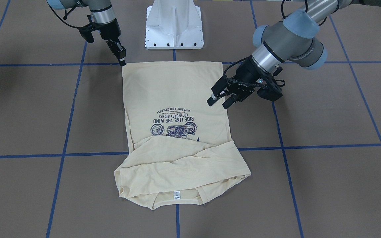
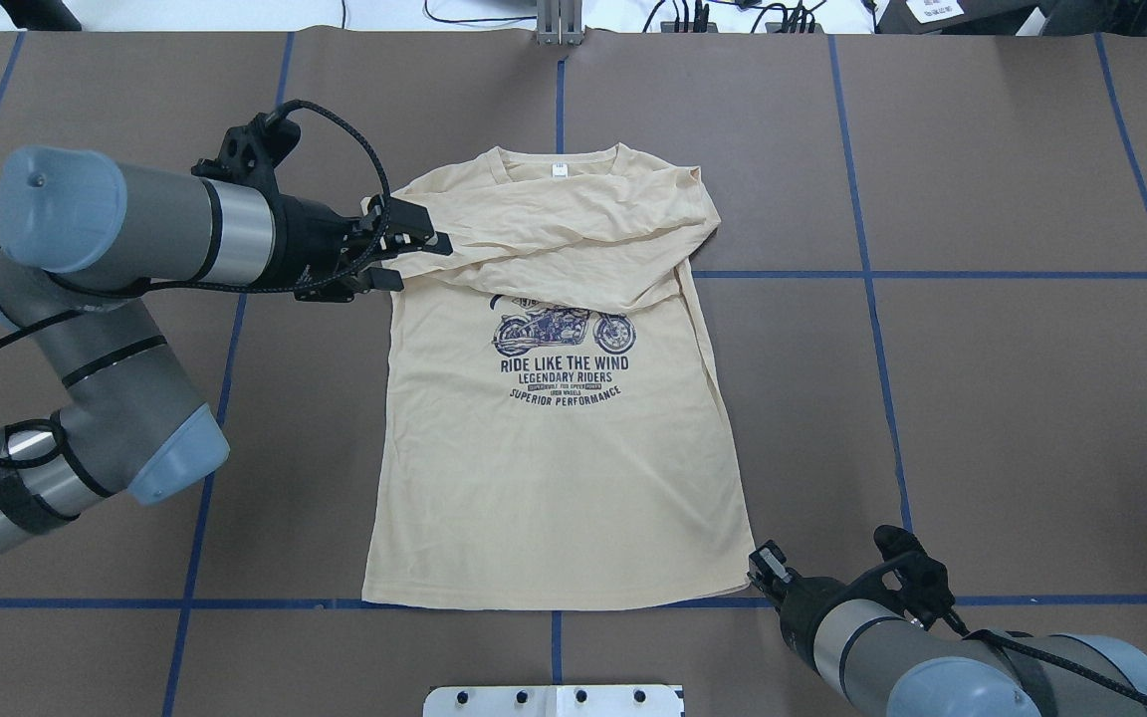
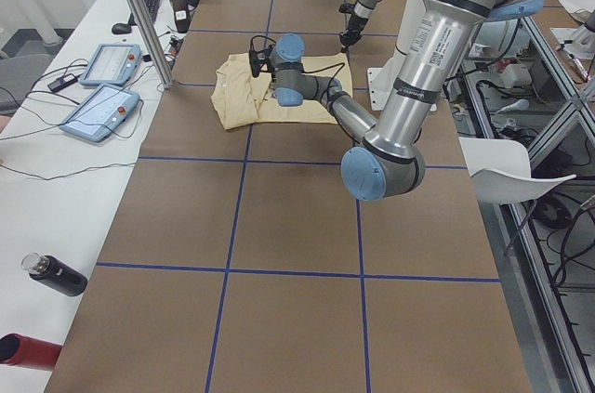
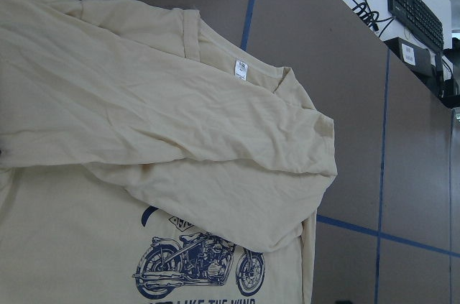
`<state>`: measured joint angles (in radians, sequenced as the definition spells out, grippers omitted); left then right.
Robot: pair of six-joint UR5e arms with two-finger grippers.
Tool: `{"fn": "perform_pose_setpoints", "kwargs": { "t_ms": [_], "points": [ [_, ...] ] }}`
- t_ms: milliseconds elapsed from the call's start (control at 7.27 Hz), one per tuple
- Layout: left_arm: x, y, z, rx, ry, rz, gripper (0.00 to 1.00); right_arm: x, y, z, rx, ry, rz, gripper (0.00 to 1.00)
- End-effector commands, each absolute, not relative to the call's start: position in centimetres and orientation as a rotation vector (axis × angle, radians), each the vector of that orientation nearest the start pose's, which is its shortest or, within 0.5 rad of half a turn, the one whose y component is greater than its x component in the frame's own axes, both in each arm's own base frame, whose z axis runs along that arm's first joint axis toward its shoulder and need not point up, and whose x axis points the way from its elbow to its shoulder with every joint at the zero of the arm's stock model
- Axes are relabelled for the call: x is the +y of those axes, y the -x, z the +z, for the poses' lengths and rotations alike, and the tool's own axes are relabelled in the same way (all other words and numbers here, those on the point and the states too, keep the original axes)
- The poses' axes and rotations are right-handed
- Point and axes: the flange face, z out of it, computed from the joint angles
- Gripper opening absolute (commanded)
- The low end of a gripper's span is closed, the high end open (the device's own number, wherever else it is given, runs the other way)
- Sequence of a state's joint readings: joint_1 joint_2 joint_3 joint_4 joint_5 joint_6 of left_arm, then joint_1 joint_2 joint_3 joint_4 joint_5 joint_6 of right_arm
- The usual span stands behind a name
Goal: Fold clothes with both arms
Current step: 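Move the left gripper to the hem corner and grasp both hem corners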
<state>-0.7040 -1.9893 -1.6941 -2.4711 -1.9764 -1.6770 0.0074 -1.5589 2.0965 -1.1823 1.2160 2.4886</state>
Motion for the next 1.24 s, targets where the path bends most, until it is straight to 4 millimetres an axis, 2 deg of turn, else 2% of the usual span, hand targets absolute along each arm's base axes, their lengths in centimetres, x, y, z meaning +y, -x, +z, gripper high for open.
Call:
{"fn": "perform_pose_setpoints", "kwargs": {
  "t_ms": [0,138,275,413,551,688,826,1101],
  "points": [
    [-41.4,-43.4,29.0,1.317,-0.028,-0.374,0.8,-14.9,48.1,36.6,-0.972,0.121,0.98,0.0],
    [-37.9,-45.7,29.1,1.193,-0.009,-0.38,0.79,-14.2,47.6,35.5,-0.971,0.133,0.974,0.0],
    [-34.2,-47.8,28.5,1.13,0.001,-0.355,0.79,-13.7,47.6,35.5,-0.958,0.132,0.965,0.0],
    [-30.4,-49.6,30.1,1.043,-0.013,-0.338,0.79,-13.8,47.5,35.3,-0.962,0.134,0.968,0.0],
    [-28.1,-50.3,31.7,1.007,-0.018,-0.324,0.77,-13.8,47.4,35.1,-0.966,0.136,0.967,0.0],
    [-26.7,-50.4,33.5,0.974,-0.005,-0.308,0.75,-13.8,47.4,35.1,-0.966,0.136,0.967,0.0],
    [-25.8,-50.7,34.1,0.96,0.009,-0.3,0.75,-13.8,47.4,35.1,-0.964,0.135,0.967,0.0],
    [-25.0,-49.9,34.7,0.949,0.019,-0.294,0.74,-13.9,47.4,35.1,-0.967,0.134,0.969,0.0]
  ]
}}
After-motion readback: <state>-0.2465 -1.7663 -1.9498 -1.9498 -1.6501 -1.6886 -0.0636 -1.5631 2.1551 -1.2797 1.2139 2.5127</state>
